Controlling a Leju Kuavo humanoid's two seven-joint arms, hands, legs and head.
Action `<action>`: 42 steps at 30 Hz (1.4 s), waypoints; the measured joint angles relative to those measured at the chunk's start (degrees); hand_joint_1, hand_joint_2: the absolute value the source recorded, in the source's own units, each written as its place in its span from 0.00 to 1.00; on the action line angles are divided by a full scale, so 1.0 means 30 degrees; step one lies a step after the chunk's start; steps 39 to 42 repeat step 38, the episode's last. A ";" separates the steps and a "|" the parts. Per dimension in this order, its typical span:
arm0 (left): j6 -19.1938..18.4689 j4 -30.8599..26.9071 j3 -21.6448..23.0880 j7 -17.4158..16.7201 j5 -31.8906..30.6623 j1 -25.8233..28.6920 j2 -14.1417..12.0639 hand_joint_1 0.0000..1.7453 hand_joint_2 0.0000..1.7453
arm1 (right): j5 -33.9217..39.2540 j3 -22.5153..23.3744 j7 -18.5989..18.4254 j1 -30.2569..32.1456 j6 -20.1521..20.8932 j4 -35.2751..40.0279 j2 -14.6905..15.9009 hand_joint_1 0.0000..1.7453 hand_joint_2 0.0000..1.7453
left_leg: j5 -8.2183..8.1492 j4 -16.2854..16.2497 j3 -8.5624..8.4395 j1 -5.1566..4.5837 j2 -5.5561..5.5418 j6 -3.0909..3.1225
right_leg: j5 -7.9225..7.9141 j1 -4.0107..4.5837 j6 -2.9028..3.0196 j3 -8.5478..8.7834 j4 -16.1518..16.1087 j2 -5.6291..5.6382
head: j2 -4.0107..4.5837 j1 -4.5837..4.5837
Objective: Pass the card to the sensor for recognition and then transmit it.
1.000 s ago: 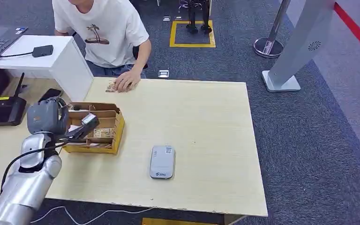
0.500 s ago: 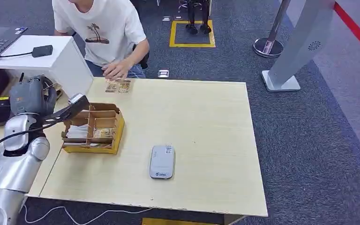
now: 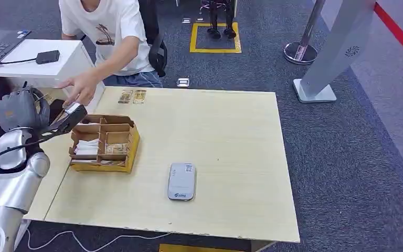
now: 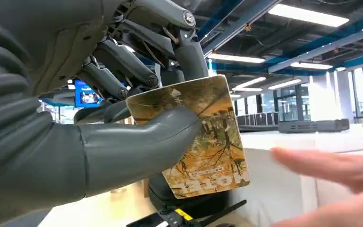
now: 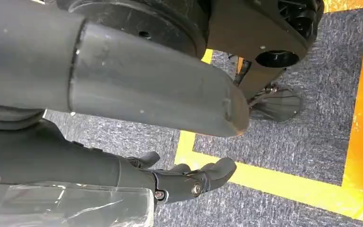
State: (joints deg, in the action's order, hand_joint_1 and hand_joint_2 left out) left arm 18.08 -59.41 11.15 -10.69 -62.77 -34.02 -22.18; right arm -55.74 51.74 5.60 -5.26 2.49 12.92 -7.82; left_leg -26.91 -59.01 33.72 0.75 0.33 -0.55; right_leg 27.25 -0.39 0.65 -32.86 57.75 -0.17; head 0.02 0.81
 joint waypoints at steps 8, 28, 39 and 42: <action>0.0729 0.2677 -0.0080 -0.0415 -0.1320 -0.1400 -0.0437 1.00 1.00 | -0.0102 -0.0095 -0.0247 -0.0115 0.0007 0.0000 0.0007 0.00 0.00 | 0.0003 0.0000 -0.0002 0.0003 0.0009 -0.0003 | -0.0004 0.0001 0.0004 -0.0002 0.0004 0.0006 | 0.0000 0.0007; 0.0991 0.6565 0.0160 0.0831 -0.2681 -0.4366 0.0656 1.00 1.00 | -0.0160 -0.0605 -0.0444 -0.0438 0.0124 0.0000 0.0007 0.00 0.00 | 0.0016 -0.0008 -0.0006 0.0006 0.0013 -0.0021 | -0.0025 0.0002 0.0015 -0.0014 0.0007 0.0017 | 0.0000 0.0000; 0.0983 0.6077 0.0226 0.0699 -0.2390 -0.3659 0.0940 0.00 1.00 | -0.0131 -0.0612 0.0233 0.0218 0.0015 -0.0153 0.0007 0.00 0.00 | 0.0013 -0.0005 0.0004 0.0007 0.0014 -0.0021 | -0.0018 0.0003 0.0014 -0.0022 0.0007 0.0025 | 0.0000 0.0000; 0.0983 0.6077 0.0226 0.0699 -0.2390 -0.3659 0.0940 0.00 1.00 | -0.0131 -0.0612 0.0233 0.0218 0.0015 -0.0153 0.0007 0.00 0.00 | 0.0013 -0.0005 0.0004 0.0007 0.0014 -0.0021 | -0.0018 0.0003 0.0014 -0.0022 0.0007 0.0025 | 0.0000 0.0000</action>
